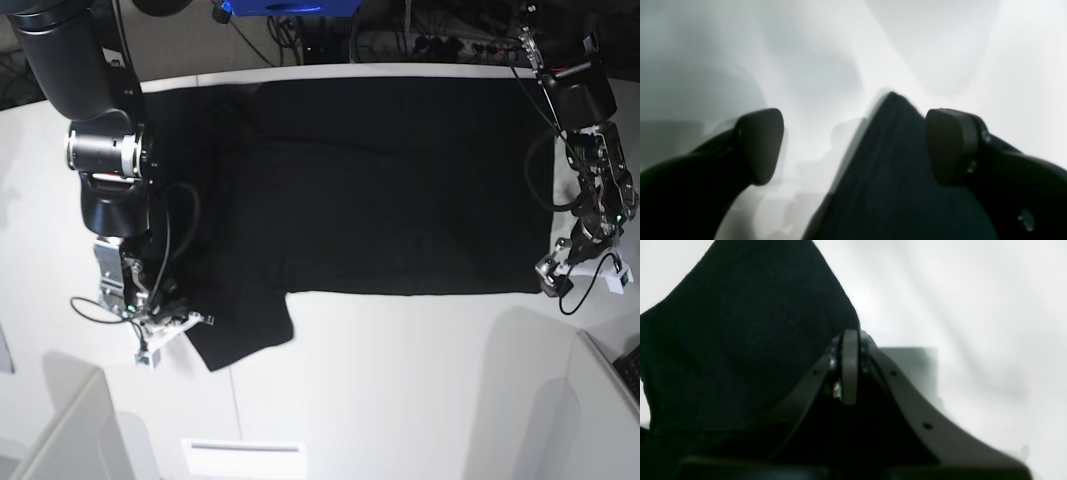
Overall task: Fold the T-shirt properly
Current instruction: 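Move the left gripper to the other hem corner and grasp it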
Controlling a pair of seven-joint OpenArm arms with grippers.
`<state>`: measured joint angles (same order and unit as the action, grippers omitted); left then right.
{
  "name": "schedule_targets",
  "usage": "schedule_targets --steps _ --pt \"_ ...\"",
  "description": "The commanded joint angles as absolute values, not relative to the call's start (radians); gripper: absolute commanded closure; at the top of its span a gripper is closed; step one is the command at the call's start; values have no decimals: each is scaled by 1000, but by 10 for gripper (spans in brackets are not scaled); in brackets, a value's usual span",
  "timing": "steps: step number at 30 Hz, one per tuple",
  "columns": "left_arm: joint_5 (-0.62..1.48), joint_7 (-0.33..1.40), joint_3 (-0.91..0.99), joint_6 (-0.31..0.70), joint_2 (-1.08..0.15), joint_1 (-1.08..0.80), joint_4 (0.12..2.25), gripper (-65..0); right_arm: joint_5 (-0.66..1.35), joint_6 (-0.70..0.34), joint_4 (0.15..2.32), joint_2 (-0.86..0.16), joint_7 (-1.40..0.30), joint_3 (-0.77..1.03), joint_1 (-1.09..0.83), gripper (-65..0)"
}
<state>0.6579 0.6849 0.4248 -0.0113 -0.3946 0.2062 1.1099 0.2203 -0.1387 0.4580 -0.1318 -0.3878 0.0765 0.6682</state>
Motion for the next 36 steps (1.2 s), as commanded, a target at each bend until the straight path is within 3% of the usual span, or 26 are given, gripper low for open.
schedule_targets --steps 1,11,15,21,24,32,36 --pt "659 667 420 -12 -421 237 1110 -650 213 -140 460 -136 -420 77 685 0" --pt "659 661 191 -12 -421 437 860 -648 213 -140 460 -136 -421 77 685 0" --pt "657 657 105 -13 -421 487 796 -563 213 -140 460 -136 -420 77 685 0" --pt "657 657 74 -13 -421 489 769 -538 213 -140 460 -137 -420 77 685 0" --pt "657 657 73 -13 -420 484 768 -436 213 -140 460 -137 -420 77 685 0" --pt "657 657 73 -13 -420 456 776 0 213 -140 460 -137 -420 77 682 0" --pt "659 659 79 -12 -421 441 792 0 214 -140 486 -137 -420 77 679 0"
